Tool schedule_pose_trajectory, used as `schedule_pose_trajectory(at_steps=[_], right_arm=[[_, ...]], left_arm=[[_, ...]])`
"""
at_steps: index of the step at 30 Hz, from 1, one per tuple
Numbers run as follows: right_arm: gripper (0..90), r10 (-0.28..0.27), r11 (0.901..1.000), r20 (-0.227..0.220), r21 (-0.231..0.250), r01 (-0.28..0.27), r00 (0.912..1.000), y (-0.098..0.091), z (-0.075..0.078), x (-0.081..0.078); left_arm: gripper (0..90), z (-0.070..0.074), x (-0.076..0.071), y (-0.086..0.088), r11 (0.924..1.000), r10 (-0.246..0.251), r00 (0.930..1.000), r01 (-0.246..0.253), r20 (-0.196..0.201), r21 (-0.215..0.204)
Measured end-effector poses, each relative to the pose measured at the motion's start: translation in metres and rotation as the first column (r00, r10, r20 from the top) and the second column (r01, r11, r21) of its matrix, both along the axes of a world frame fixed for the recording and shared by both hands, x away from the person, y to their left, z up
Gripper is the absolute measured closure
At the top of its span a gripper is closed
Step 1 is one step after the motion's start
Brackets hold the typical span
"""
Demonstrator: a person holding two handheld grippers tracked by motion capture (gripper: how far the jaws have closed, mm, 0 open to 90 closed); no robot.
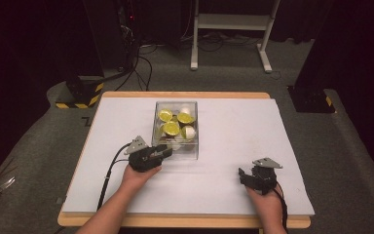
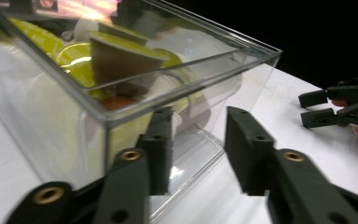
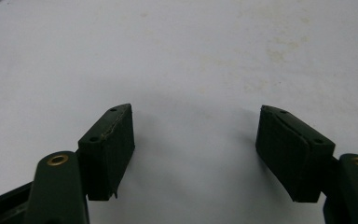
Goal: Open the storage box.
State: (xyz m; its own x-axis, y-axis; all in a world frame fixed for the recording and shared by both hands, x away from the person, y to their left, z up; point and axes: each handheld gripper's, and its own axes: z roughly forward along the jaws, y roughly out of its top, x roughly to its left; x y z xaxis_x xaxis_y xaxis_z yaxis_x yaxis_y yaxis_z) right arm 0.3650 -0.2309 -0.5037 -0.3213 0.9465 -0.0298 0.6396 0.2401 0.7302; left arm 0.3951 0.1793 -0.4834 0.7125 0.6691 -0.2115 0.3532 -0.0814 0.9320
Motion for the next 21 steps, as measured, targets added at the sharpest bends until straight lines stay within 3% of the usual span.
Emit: schedule_pose_trajectory(at_steps=[3,8,13,21], right_arm=[[28.1,0.001,1.0,-0.002,0.001,-0.001,1.0,-0.0002,0.0,0.0001],[28.0,0.003,1.0,-0.005,0.004,-0.003,1.0,-0.0006,0.0001,0.0002],[28.1,0.003,1.0,-0.004,0.003,-0.003,1.0,-0.0005,0.0001,0.0002],[28.1,0.004,1.0,-0.003,0.002,-0.004,1.0,-0.0006,0.0,0.0002]], left_arm=[[53.6,0.0002,-0.0005,-0.0021,1.0,-0.003,1.0,0.003,-0.002,-0.005],[63.2,-0.0013,0.0038,-0.0006,0.9986,-0.018,0.9996,0.017,-0.02,-0.049],[71.8,-0.0037,0.0074,0.0025,0.997,-0.039,0.9991,0.038,-0.015,-0.068],[78.2,-0.0029,0.0083,0.0052,0.9977,-0.043,0.9991,0.042,-0.008,-0.053]])
